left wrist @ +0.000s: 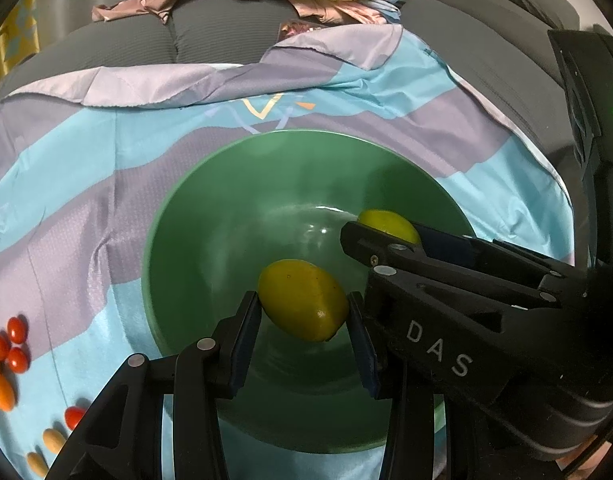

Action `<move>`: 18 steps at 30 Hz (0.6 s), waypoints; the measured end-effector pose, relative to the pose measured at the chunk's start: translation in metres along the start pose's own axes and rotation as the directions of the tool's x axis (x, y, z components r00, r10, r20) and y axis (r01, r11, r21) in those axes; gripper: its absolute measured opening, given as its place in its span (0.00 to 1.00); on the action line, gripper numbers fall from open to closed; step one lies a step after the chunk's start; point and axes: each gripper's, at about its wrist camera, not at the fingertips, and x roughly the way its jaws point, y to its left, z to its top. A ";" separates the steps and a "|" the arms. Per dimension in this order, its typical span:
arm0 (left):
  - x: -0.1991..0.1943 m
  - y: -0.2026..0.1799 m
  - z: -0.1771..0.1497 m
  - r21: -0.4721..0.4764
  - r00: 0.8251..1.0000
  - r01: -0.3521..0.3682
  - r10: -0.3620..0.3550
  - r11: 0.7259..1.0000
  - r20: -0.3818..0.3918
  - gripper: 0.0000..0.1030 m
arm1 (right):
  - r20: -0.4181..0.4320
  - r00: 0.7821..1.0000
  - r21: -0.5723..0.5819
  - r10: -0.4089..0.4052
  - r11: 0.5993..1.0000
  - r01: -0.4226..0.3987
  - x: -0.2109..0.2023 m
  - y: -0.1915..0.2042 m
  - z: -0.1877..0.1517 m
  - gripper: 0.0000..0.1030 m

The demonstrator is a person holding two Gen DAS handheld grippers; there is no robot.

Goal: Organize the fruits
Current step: 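Open both grippers to drop the mangoes into the green bowl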

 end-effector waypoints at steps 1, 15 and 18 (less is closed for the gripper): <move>0.001 0.000 0.000 -0.001 1.000 -0.001 0.001 1.000 -0.002 0.43 | 0.000 1.000 0.000 -0.002 1.000 0.002 0.000 0.000 0.000 0.41; -0.034 0.010 -0.004 -0.031 0.998 0.035 -0.033 0.999 0.050 0.48 | 0.054 0.999 -0.023 0.006 1.000 -0.005 -0.016 0.009 0.000 0.61; -0.058 0.020 -0.011 -0.037 0.995 0.031 -0.027 0.999 0.093 0.50 | 0.081 0.997 -0.044 0.016 0.999 -0.012 -0.023 0.019 0.000 0.63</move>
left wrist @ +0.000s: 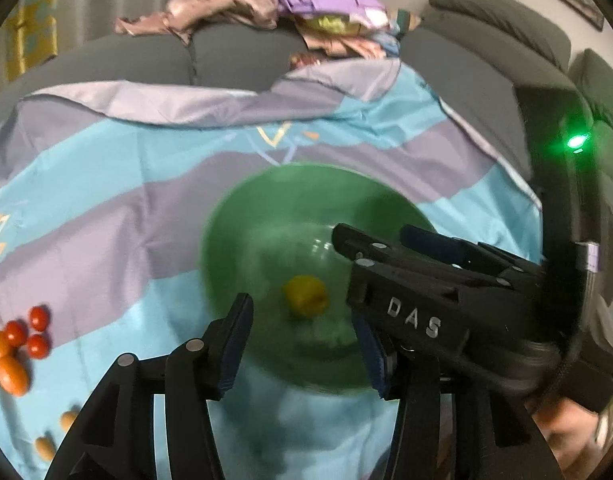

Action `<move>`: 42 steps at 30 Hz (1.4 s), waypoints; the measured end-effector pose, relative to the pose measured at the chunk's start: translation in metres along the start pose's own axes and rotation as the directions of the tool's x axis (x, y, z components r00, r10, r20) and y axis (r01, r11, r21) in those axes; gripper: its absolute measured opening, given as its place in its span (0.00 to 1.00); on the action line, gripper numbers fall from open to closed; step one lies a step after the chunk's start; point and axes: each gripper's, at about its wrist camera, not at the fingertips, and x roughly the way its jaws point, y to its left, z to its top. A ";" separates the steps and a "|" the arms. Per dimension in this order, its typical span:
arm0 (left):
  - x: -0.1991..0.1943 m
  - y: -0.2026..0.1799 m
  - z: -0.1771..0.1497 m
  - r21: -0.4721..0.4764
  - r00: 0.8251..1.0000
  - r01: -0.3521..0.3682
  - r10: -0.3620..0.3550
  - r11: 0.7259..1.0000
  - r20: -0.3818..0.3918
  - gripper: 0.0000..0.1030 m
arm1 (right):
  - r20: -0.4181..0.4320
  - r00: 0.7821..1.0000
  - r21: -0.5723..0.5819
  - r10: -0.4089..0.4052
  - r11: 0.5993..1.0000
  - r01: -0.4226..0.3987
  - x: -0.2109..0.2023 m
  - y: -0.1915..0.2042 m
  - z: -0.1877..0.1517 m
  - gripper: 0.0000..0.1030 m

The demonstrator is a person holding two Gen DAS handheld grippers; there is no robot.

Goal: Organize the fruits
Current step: 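Open both grippers to drop the mangoes into the green bowl, then move both grippers back to the remaining fruits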

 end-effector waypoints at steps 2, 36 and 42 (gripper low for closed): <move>-0.014 0.012 -0.004 -0.017 1.000 -0.020 0.020 1.000 0.017 0.50 | 0.011 1.000 -0.011 0.012 1.000 -0.012 -0.003 0.005 0.000 0.64; -0.081 0.244 -0.085 -0.517 0.952 -0.272 0.304 0.812 -0.024 0.58 | -0.271 0.921 -0.444 0.278 0.813 -0.376 0.047 0.202 -0.081 0.46; -0.059 0.257 -0.049 -0.450 0.950 -0.297 0.310 0.842 -0.048 0.43 | -0.324 0.908 -0.404 0.266 0.829 -0.387 0.068 0.200 -0.084 0.38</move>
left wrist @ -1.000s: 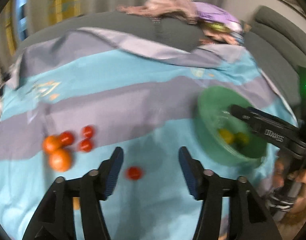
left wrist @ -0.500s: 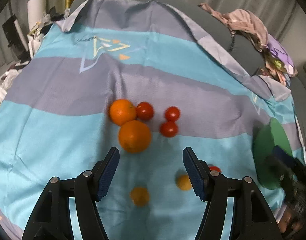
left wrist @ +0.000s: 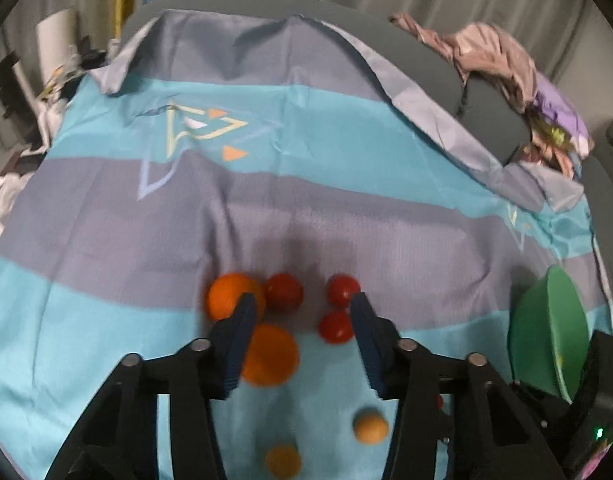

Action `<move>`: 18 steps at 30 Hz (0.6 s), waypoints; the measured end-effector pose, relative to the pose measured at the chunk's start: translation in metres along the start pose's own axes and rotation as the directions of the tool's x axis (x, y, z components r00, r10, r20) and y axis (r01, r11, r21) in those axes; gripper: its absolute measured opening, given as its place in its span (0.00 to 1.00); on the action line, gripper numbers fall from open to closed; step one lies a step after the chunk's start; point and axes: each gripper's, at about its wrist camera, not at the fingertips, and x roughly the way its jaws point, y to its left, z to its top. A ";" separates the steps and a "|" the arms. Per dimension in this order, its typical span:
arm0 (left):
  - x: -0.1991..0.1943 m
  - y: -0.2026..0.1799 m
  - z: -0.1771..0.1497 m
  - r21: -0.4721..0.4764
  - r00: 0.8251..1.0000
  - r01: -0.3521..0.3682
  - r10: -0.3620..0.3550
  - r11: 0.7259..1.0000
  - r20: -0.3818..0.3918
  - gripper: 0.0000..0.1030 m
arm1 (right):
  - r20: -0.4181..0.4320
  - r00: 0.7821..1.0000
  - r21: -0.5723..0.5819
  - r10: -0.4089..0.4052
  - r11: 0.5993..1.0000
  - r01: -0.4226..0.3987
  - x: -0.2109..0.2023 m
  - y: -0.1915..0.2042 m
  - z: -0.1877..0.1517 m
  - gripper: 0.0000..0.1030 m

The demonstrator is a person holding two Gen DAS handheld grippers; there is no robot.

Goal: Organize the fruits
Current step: 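Move both grippers back to the remaining fruits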

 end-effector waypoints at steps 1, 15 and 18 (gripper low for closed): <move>0.007 -0.003 0.004 0.024 1.000 -0.019 0.019 1.000 -0.013 0.40 | -0.005 1.000 0.004 0.002 1.000 -0.002 0.002 -0.001 0.000 0.37; 0.064 -0.007 0.015 0.109 0.980 -0.134 0.148 0.985 -0.135 0.36 | -0.035 0.999 -0.010 -0.001 1.000 0.001 0.014 0.001 0.003 0.33; 0.067 -0.011 0.013 0.136 0.977 -0.139 0.158 0.981 -0.141 0.36 | -0.036 0.999 -0.023 -0.014 1.000 0.013 0.014 0.002 0.003 0.32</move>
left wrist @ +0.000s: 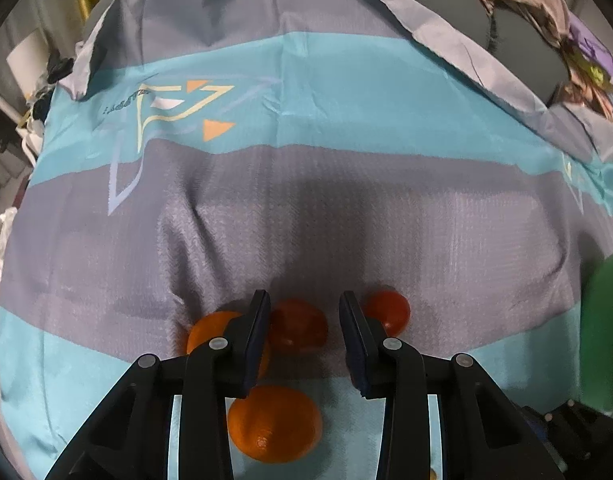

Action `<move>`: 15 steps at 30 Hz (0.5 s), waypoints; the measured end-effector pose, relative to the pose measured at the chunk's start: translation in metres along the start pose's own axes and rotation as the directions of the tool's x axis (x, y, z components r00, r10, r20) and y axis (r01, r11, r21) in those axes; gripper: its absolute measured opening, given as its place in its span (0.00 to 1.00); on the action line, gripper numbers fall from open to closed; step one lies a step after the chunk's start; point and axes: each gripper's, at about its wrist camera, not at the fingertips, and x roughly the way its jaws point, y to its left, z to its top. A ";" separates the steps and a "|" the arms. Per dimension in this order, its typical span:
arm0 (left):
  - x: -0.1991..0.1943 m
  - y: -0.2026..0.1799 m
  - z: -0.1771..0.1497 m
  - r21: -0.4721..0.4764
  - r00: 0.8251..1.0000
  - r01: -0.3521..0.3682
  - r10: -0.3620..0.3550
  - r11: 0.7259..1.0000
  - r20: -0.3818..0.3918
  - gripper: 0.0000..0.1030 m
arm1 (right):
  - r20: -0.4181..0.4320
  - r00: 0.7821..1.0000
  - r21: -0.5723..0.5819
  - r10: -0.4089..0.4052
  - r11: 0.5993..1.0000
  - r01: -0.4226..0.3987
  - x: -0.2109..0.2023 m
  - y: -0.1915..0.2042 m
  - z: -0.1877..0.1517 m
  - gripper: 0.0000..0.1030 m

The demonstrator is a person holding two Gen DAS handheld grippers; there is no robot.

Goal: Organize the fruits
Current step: 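Move both grippers back to the remaining fruits, then grasp a red fruit with the left gripper while the right gripper grasps a red tomato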

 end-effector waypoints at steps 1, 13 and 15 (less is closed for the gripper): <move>0.002 -0.003 -0.001 0.021 1.000 -0.010 0.010 1.000 0.000 0.36 | -0.001 1.000 -0.005 -0.003 1.000 0.003 0.000 0.001 0.000 0.31; 0.000 -0.006 -0.006 0.026 1.000 -0.023 0.023 0.999 -0.018 0.36 | -0.002 1.000 -0.014 -0.012 1.000 0.012 0.000 0.001 -0.002 0.29; 0.001 -0.009 -0.008 0.037 0.999 -0.033 0.034 0.999 -0.020 0.36 | -0.002 1.000 -0.018 -0.014 1.000 0.014 0.000 0.002 -0.002 0.29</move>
